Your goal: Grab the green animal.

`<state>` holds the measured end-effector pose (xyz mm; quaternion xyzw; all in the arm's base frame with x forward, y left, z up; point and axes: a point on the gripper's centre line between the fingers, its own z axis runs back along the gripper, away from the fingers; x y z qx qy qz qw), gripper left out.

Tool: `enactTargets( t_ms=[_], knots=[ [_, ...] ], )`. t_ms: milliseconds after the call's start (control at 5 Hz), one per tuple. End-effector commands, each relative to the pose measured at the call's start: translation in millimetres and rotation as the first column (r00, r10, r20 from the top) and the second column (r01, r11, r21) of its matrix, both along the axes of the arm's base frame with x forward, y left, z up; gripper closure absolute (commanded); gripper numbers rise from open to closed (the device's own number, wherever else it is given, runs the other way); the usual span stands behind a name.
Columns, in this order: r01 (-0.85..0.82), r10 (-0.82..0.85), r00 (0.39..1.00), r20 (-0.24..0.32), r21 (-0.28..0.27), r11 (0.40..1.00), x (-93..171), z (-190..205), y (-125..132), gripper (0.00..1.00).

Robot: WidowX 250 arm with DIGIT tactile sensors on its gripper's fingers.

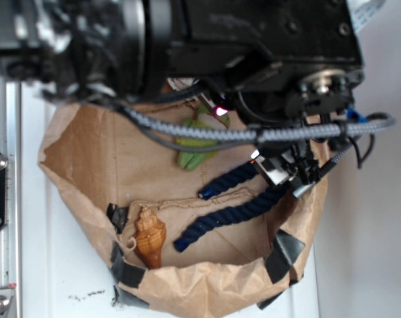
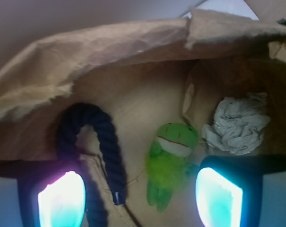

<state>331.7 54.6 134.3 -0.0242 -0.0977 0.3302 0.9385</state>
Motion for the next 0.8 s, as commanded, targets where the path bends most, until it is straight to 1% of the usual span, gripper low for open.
enactTargets(
  t_ms=[0,200,400,600],
  knots=[
    [-0.004,0.003,0.997,0.074,0.016,1.0,5,24,10,0.0],
    [0.036,-0.035,0.998,0.056,-0.018,0.999,-23,18,11,0.0],
    [-0.006,0.002,0.997,0.082,0.038,0.999,-36,3,12,0.0],
    [0.06,-0.061,0.994,0.088,0.015,0.998,-43,-19,7,0.0]
  ],
)
